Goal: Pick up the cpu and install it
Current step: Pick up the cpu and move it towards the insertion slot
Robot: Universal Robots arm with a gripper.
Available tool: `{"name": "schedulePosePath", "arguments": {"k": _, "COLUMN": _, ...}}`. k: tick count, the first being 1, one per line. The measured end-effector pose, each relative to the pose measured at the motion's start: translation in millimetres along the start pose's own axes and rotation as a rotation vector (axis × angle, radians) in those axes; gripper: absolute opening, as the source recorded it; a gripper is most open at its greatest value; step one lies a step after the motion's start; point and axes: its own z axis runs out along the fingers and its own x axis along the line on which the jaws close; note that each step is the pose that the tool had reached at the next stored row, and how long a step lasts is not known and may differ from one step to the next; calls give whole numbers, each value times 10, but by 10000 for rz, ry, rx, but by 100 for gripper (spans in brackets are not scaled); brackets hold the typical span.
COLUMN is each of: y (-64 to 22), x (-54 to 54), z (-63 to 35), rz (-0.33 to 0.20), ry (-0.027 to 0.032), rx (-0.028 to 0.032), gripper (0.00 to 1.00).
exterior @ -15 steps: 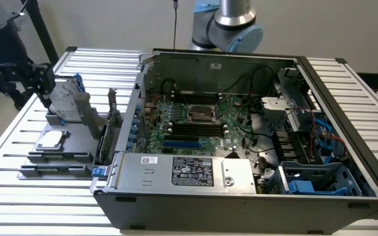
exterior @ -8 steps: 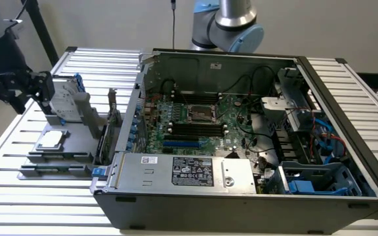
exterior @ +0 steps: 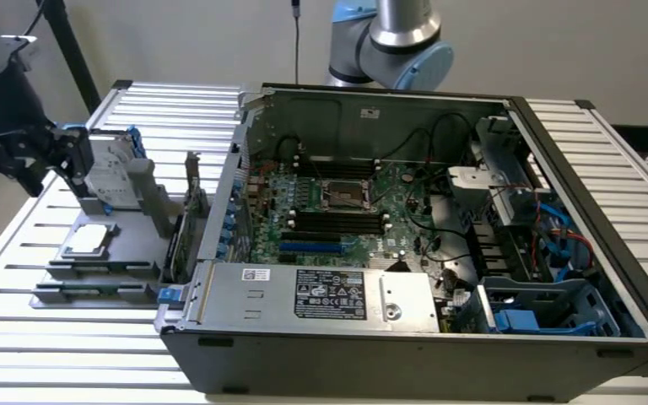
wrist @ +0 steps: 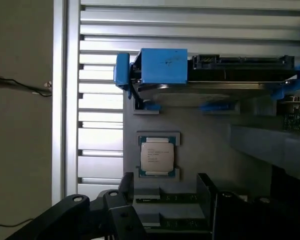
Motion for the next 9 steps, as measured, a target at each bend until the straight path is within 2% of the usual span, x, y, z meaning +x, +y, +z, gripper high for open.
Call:
{"name": "schedulePosePath", "arguments": {"k": 2, "y": -28, "x": -26, "z": 22, "rz": 2, "ry": 52, "rx": -15, "gripper": 62}}
{"name": "schedulePosePath", "arguments": {"k": 6, "y": -46, "x": -121, "z": 88, "rz": 5, "ry": 70, "rx": -19, "gripper": 62}}
{"name": "schedulePosePath", "arguments": {"k": 9, "y": -48, "x": -136, "z": 142, "rz": 5, "ry": 70, "rx": -20, "gripper": 62}}
